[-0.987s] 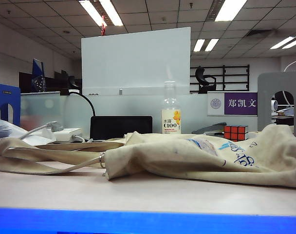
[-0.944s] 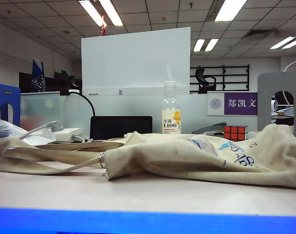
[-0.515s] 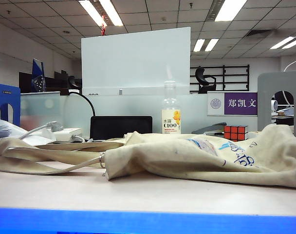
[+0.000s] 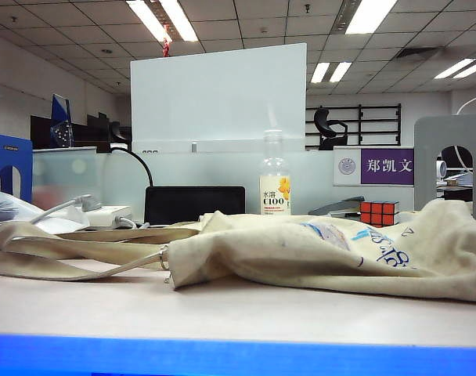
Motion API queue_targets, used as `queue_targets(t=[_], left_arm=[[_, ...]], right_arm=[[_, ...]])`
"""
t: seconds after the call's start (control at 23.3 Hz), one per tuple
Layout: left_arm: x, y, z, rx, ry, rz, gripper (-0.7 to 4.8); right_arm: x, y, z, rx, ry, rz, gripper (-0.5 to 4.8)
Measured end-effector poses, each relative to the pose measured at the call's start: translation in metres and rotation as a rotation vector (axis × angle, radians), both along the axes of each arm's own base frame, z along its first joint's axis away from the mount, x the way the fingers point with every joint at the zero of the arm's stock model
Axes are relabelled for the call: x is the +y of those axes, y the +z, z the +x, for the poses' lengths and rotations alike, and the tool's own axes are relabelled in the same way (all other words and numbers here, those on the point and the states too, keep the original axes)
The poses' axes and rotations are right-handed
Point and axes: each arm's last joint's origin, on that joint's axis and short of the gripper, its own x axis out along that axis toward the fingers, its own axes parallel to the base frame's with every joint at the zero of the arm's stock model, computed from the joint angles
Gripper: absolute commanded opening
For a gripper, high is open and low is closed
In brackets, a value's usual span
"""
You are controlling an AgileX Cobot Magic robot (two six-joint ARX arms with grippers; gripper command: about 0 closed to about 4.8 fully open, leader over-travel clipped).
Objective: Take the glasses case out of the canvas bag and put it on the table.
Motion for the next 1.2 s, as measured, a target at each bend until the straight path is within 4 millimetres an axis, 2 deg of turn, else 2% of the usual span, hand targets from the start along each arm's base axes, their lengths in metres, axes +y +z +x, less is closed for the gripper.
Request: queue_targets(t=[0.21,0.43,0.47,0.56,0.64,0.69,0.9,1.03,1.2], left_arm=[[0.000,-0.004,0.000,0.043,0.003,-0.046,0.80],[0.000,-0.003,0.000,0.027,0.002,-0.097,0.80],[0.000,-0.003,0.000,0.025,-0.004,-0.109,0.80],[-0.001,-0.003,0.000,0.025,-0.014,-0.116,0.80],[-0.001,-0.003,0.000,0.025,-0.019,-0.123,0.80],[-0.001,-0.003,0.000,0.025,-0.020,-0.133,0.80],[-0.001,-0.003,0.000,0.025,-0.017,-0.180,0.80],[-0.001,-0.003,0.000,0.025,-0.016,-0.200,0.80],[-0.001,-0.003,0.000,0.023,-0.011,-0.280,0.80]], right_arm=[[0.003,0.063,0.014,0.082,0.058,-0.016,-0.06],[0.012,0.125,0.060,0.228,0.232,-0.098,0.01],[0.017,0.135,0.074,0.277,0.289,-0.116,0.20],[0.028,0.145,0.101,0.371,0.401,-0.144,1.33],[0.041,0.145,0.123,0.443,0.493,-0.162,2.63],[0.051,0.145,0.134,0.500,0.540,-0.172,2.99],[0.114,0.141,0.178,0.529,0.724,-0.255,2.97],[0.157,0.119,0.199,0.579,0.819,-0.310,2.99],[0.207,0.081,0.218,0.656,0.902,-0.397,3.39]])
